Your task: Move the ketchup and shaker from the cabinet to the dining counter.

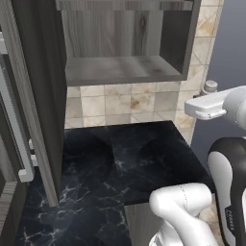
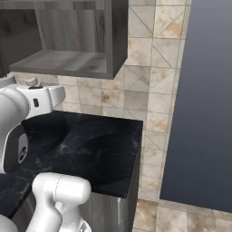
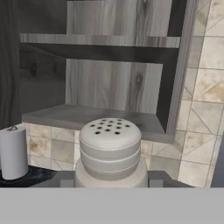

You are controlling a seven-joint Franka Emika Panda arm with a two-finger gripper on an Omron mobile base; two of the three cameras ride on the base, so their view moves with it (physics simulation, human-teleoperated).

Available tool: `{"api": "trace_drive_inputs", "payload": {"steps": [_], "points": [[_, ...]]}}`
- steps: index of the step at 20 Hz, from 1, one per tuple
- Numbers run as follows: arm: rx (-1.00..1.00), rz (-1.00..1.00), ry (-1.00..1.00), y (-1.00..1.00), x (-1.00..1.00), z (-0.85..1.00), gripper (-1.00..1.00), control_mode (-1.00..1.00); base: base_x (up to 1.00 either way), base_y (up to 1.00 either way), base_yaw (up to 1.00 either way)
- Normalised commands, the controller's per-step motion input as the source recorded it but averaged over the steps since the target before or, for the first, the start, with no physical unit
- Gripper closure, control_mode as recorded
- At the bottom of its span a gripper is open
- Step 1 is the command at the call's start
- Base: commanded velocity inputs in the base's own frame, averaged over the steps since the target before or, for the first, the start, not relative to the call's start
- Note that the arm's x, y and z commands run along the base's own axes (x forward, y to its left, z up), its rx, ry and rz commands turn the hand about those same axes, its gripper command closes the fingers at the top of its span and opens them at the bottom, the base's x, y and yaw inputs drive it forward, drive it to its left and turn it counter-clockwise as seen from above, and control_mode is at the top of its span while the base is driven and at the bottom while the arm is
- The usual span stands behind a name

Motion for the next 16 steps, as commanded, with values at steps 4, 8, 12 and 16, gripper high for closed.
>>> {"api": "trace_drive_inputs", "payload": {"steps": [4, 8, 12, 16], "points": [[0.00, 0.00, 0.00, -0.02, 0.00, 0.00, 1.00, -1.00, 0.00, 0.00, 0.00], [0.00, 0.00, 0.00, -0.04, 0.00, 0.00, 1.00, 1.00, -0.04, -0.07, 0.00], [0.00, 0.00, 0.00, 0.00, 0.00, 0.00, 1.00, 1.00, -0.20, -0.38, -0.13], [0.00, 0.00, 0.00, 0.00, 0.00, 0.00, 1.00, 1.00, -0.45, -0.74, -0.28]]}}
